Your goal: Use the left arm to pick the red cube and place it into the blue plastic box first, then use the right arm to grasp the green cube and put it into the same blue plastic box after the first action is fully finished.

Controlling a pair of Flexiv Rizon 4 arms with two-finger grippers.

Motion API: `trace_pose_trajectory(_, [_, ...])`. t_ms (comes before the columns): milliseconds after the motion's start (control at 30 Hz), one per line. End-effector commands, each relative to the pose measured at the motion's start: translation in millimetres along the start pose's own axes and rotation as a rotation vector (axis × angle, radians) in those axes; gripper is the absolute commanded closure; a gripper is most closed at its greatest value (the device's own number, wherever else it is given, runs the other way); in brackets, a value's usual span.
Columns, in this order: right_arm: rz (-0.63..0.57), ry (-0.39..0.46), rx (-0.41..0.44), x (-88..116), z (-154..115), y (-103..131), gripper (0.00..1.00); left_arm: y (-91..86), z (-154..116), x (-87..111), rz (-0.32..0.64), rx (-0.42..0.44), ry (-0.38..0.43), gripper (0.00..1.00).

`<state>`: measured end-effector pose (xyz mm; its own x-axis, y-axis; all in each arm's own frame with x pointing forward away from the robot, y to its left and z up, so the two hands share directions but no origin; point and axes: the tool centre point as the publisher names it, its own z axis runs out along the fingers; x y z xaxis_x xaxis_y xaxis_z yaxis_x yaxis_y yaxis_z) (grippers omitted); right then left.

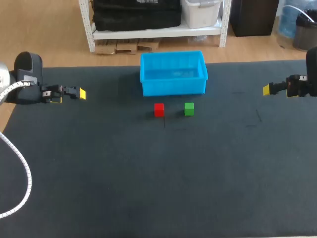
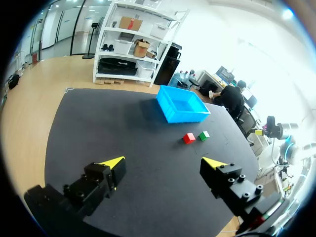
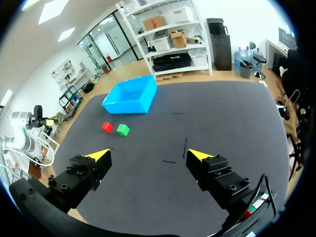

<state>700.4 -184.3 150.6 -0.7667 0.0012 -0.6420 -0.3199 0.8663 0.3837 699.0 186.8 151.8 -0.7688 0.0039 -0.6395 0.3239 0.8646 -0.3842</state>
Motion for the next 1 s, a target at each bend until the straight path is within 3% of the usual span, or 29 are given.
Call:
trace_pose_trajectory(33, [-0.001, 0.0, -0.002, 0.3, 0.0, -0.6, 0.0, 0.3, 0.8, 0.3, 0.0, 0.001, -0.002, 0.0])
trace_pose_trajectory(767, [-0.001, 0.0, -0.002, 0.3, 0.0, -0.6, 0.0, 0.3, 0.8, 0.3, 0.0, 0.001, -0.002, 0.0])
trace_pose_trajectory(833, [-0.001, 0.0, -0.002, 0.3, 0.0, -0.6, 0.0, -4.0, 4.9, -1.5, -0.006, -0.003, 0.007, 0.0])
trace_pose_trajectory(1000, [-0.001, 0.0, -0.002, 0.3, 0.0, -0.6, 0.0, -24.1, 16.6, -3.0, 0.084, -0.032, 0.082, 0.0])
